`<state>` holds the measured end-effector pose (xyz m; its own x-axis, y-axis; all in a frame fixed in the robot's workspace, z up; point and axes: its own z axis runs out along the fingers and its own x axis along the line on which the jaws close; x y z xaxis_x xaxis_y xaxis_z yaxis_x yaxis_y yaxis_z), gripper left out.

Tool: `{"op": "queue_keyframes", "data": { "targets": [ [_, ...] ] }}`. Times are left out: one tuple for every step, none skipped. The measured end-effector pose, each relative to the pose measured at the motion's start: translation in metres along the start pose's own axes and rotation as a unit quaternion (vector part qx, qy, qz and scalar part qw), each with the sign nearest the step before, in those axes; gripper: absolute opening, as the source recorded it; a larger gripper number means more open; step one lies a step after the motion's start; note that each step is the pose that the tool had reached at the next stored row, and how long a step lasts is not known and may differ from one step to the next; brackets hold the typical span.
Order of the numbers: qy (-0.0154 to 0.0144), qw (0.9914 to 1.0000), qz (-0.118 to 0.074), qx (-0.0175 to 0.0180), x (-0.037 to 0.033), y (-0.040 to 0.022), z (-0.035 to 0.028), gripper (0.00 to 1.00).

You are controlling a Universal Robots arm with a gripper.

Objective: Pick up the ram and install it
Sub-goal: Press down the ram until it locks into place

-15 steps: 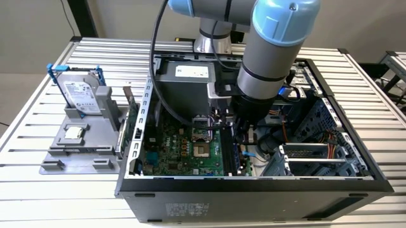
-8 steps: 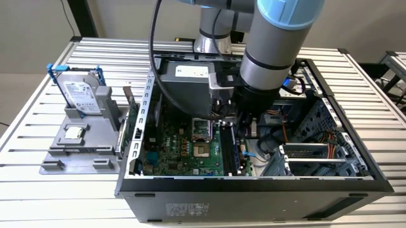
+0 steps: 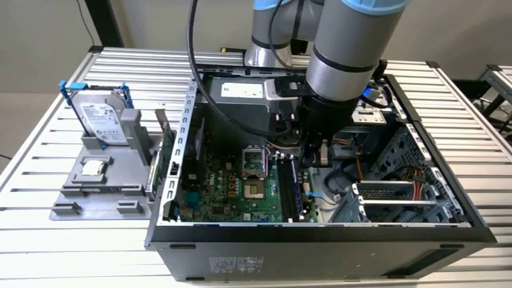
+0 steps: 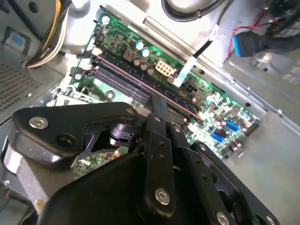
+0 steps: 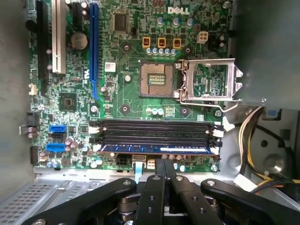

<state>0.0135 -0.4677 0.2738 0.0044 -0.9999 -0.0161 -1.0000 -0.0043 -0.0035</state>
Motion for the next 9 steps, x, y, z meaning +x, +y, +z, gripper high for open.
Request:
{"op": "queue_keyframes", "data": {
  "targets": [
    [0.0001,1.00000,0.000,0.0000,-0.0001,0.0000,-0.0043,0.00],
    [0.0000,1.00000,0.000,0.0000,-0.0001,0.0000,-0.0079,0.00],
    [0.0001,1.00000,0.000,0.0000,-0.0002,-0.0001,-0.0101,0.00],
    [0.0000,1.00000,0.000,0.0000,-0.0002,0.0000,-0.0102,0.00],
    [0.0000,1.00000,0.000,0.0000,-0.0002,0.0000,-0.0102,0.00],
    [-0.0001,1.00000,0.000,0.0000,-0.0002,0.0000,-0.0102,0.00],
    [-0.0001,1.00000,0.000,0.0000,-0.0002,0.0000,-0.0102,0.00],
    [-0.0001,1.00000,0.000,0.0000,-0.0002,0.0000,-0.0102,0.00],
    [0.0000,1.00000,0.000,0.0000,-0.0002,-0.0001,-0.0103,0.00]
  ]
}}
